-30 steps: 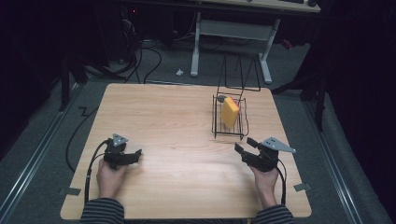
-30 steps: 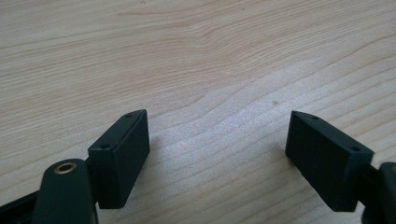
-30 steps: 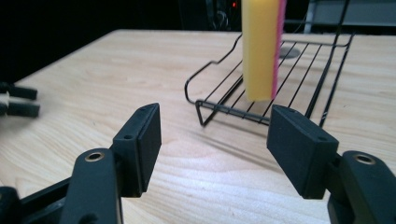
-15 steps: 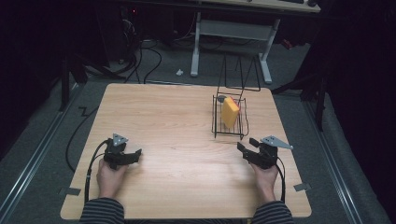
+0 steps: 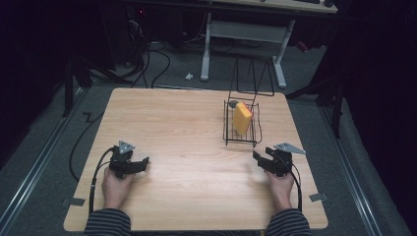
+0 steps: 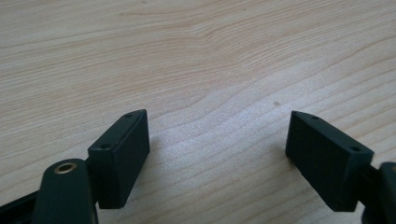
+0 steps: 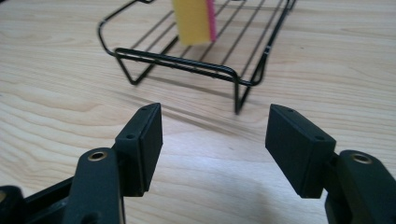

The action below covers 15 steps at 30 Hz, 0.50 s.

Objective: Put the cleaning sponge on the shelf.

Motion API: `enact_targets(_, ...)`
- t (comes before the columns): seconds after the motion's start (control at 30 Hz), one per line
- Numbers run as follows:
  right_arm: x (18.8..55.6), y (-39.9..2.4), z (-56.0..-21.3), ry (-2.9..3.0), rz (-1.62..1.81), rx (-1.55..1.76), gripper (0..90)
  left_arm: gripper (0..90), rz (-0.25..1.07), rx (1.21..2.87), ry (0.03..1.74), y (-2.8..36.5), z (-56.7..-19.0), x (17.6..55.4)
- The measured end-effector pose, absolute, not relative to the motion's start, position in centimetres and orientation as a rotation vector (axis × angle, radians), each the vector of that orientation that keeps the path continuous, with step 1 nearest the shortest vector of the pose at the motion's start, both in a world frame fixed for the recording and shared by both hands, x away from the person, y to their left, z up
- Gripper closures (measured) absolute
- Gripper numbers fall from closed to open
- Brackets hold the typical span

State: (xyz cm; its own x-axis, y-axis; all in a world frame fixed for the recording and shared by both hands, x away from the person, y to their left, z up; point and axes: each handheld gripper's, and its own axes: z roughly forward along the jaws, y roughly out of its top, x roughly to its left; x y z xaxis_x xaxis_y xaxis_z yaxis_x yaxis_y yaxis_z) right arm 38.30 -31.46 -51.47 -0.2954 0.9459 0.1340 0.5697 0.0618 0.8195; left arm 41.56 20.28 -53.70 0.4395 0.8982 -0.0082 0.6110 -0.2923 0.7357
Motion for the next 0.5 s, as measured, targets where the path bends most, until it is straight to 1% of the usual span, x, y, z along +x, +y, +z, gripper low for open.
enact_targets(0.23,38.5,-32.7,-51.6,1.885,1.051,1.541,37.0,22.2,0.544,2.017,1.264,20.3,-53.7,41.6)
enact_targets(0.5,38.7,-33.0,-52.2,1.890,0.957,1.537,36.6,22.2,0.544,2.017,1.264,20.3,-53.7,41.6)
